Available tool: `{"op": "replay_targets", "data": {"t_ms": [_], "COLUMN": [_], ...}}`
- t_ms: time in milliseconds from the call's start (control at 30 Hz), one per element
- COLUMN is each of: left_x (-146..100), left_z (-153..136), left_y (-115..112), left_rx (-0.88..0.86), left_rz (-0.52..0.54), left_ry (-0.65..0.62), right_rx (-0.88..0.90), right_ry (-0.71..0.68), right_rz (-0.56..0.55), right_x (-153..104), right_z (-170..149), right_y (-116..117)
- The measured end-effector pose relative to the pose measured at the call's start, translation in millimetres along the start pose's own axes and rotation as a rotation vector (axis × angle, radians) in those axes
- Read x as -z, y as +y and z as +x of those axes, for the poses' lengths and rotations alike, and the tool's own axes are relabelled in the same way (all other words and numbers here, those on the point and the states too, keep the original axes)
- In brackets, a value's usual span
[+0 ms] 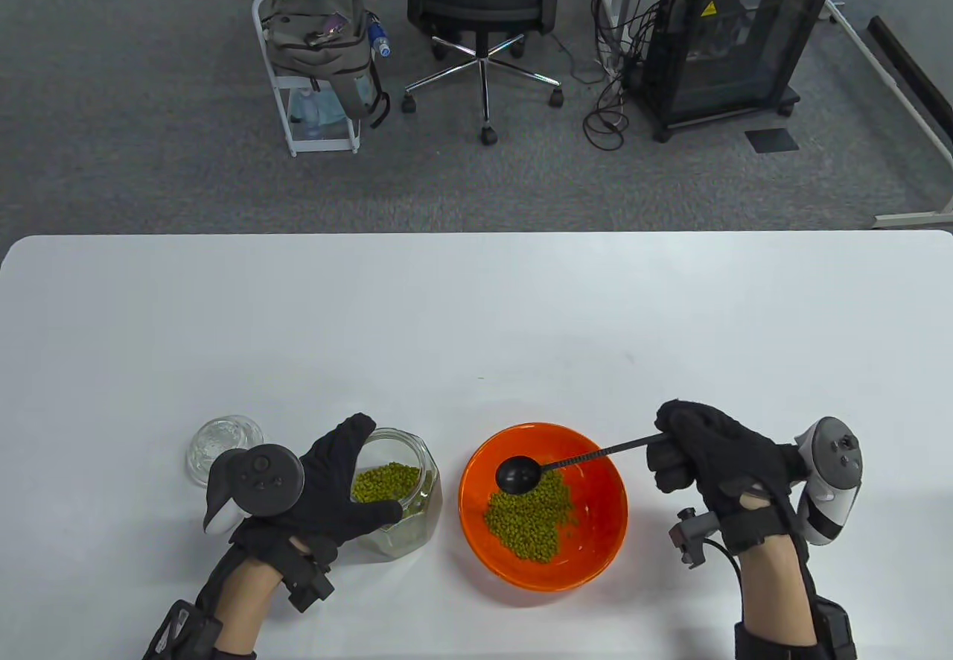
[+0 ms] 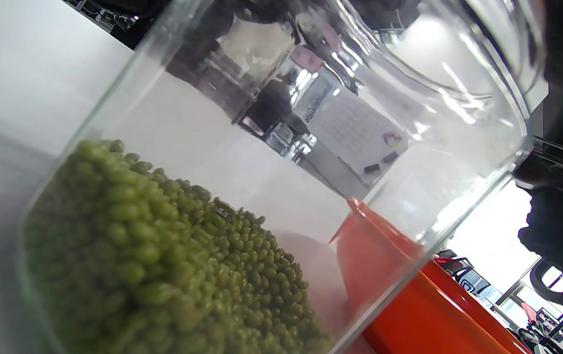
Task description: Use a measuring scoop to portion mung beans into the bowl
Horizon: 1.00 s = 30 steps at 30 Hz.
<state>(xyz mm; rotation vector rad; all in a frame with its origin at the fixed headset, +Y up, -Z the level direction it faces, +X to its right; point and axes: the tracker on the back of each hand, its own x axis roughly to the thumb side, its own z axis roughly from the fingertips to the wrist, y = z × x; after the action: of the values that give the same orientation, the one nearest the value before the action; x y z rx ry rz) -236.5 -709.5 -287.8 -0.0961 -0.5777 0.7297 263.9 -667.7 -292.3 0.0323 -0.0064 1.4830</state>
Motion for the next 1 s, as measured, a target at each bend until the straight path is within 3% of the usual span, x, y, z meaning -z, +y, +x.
{"op": "replay_targets", "data": {"t_ms": [167,300,533,1000], "left_x": [0.1,0.0,0.0,0.2], "left_z": [0.0,-0.1,-0.1,-0.2], "left_y": [0.0,-0.1,0.0,0.2], "left_rx": [-0.001,-0.002,-0.004,-0.003], "left_rz": [0.0,0.001,0.002,-0.001], "left_ry": [-0.001,-0.001,-0.001,-0.004], "right_rx": [-0.104,-0.16,-0.353,-0.572], "right_ry": [-0.069,-0.125,-0.192,-0.166], "right_rz": [-0.009,-0.016,0.035,0.052], "right_x": [-2.4,-5.7,2.5,19.5], "right_z": [30.3,55.0,70.7,61.8], "right_y": [38.2,82.2,143.6,209.1]}}
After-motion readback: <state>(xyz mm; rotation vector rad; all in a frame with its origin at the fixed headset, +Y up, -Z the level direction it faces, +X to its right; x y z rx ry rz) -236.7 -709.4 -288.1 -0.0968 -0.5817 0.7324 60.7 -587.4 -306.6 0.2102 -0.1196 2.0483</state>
